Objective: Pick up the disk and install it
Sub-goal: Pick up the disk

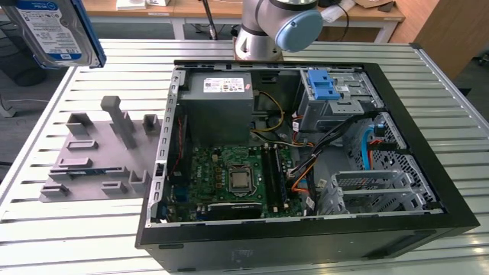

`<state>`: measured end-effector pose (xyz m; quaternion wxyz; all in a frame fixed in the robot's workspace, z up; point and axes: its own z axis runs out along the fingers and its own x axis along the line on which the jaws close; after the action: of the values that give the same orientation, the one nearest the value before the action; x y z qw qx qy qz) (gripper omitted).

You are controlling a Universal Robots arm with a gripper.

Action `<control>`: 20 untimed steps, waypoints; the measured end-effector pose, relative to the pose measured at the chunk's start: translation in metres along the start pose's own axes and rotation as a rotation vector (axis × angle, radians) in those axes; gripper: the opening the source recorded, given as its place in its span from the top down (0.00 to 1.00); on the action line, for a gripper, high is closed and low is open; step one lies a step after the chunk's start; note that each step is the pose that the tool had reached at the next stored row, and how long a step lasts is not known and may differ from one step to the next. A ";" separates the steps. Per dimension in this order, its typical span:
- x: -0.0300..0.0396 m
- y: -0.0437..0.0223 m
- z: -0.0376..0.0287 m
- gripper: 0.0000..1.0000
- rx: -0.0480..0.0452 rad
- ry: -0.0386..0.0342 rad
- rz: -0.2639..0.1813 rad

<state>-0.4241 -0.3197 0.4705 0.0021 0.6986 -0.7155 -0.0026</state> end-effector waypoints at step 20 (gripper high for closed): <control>0.0000 -0.0003 0.0000 0.64 -0.0001 0.0000 0.000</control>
<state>-0.4238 -0.3196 0.4705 0.0021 0.6986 -0.7155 -0.0026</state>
